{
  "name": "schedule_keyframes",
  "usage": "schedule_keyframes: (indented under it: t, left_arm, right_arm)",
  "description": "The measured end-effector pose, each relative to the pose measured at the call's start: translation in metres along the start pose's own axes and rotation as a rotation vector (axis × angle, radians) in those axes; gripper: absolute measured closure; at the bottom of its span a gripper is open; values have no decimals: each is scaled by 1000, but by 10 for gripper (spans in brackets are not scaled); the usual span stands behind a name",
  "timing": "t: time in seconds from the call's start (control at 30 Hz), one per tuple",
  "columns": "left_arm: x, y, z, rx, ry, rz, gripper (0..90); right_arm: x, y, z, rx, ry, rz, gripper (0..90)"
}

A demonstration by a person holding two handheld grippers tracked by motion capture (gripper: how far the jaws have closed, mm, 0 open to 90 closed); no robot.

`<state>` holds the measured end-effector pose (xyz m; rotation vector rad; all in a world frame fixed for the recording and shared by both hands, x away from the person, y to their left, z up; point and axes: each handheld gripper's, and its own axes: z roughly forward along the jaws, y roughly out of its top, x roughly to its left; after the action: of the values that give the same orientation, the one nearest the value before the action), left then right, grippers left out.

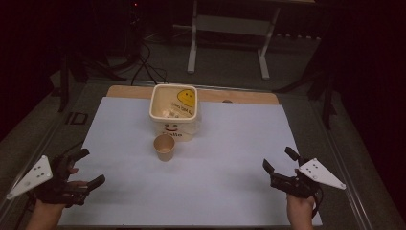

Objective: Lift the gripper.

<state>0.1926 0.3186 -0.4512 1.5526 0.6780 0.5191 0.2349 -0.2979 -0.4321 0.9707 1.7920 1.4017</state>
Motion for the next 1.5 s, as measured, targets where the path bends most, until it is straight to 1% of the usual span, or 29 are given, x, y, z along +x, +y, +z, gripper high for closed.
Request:
schedule_keyframes:
  t: [0.03, 0.1, 0.17, 0.23, 0.3, 0.33, 0.37, 0.4, 0.43, 0.5, 0.57, 0.6, 0.63, 0.67, 0.87, 0.9, 0.97, 1.0, 1.03, 1.07, 1.13, 1.2, 1.27, 1.4, 1.43, 1.47, 1.5]
  left_arm:
    - [0, 1, -1, -1, -1, -7, 5]
    - [1, 5, -1, 6, -31, -35, 5]
    - [1, 10, -2, 13, -34, -50, 5]
    - [1, 15, -3, 7, -61, -66, 5]
    - [0, 19, -3, 22, -61, -60, 5]
    - [0, 22, -3, 31, -64, -48, 5]
    - [1, 24, -4, 30, -85, -49, 5]
    - [3, 27, -4, 33, -108, -59, 5]
    - [5, 31, -3, 44, -113, -57, 5]
    - [7, 37, -2, 64, -118, -38, 5]
    - [10, 45, 1, 79, -138, -38, 4]
    - [11, 48, 3, 86, -135, -22, 5]
    - [12, 52, 5, 92, -146, -19, 5]
    - [14, 55, 7, 102, -148, -17, 5]
    - [17, 72, 25, 160, -173, 24, 5]
    - [17, 74, 28, 169, -189, 26, 5]
    - [16, 77, 35, 188, -200, 36, 5]
    - [16, 79, 39, 200, -217, 38, 5]
    - [15, 80, 43, 206, -216, 48, 5]
    - [14, 82, 46, 217, -225, 53, 5]
    - [13, 84, 52, 223, -227, 62, 5]
    - [13, 84, 52, 223, -227, 62, 5]
    - [8, 90, 64, 242, -248, 85, 5]
    - [7, 95, 74, 269, -267, 102, 5]
    - [7, 95, 74, 269, -267, 102, 5]
    - [7, 96, 79, 282, -274, 114, 6]
    - [7, 97, 81, 289, -277, 114, 5]
  right_arm:
    - [1, 0, -1, -1, -1, -5, 127]
    - [1, 1, -2, -2, 0, -5, 127]
    - [2, 1, -2, -4, -2, -5, 127]
    - [2, 2, -2, 0, 1, -1, 127]
    - [3, 2, -1, 5, 7, -5, 127]
    - [4, 2, -1, 7, 9, -4, 127]
    - [4, 2, 0, 8, 14, -2, 127]
    - [4, 2, 0, 10, 19, -2, 127]
    - [5, 2, 0, 11, 19, -5, 127]
    - [4, 2, 1, 15, 23, -5, 127]
    - [4, 2, 1, 19, 25, -1, 127]
    - [4, 2, 1, 20, 26, 0, 127]
    - [4, 2, 1, 19, 26, 4, 127]
    - [4, 2, 2, 20, 28, 7, 127]
    - [5, 2, 3, 27, 40, 8, 127]
    - [5, 2, 3, 30, 40, 6, 127]
    - [5, 1, 3, 31, 41, 6, 127]
    - [5, 1, 3, 31, 42, 9, 127]
    - [4, 1, 3, 31, 42, 9, 127]
    - [4, 1, 4, 31, 44, 10, 127]
    - [4, 1, 4, 34, 48, 13, 127]
    - [4, 1, 4, 34, 48, 13, 127]
    - [4, 1, 4, 36, 50, 9, 127]
    - [5, 1, 4, 37, 53, 8, 127]
    - [5, 1, 4, 37, 55, 10, 127]
    - [5, 1, 5, 39, 52, 7, 127]
    - [5, 1, 5, 40, 53, 5, 127]
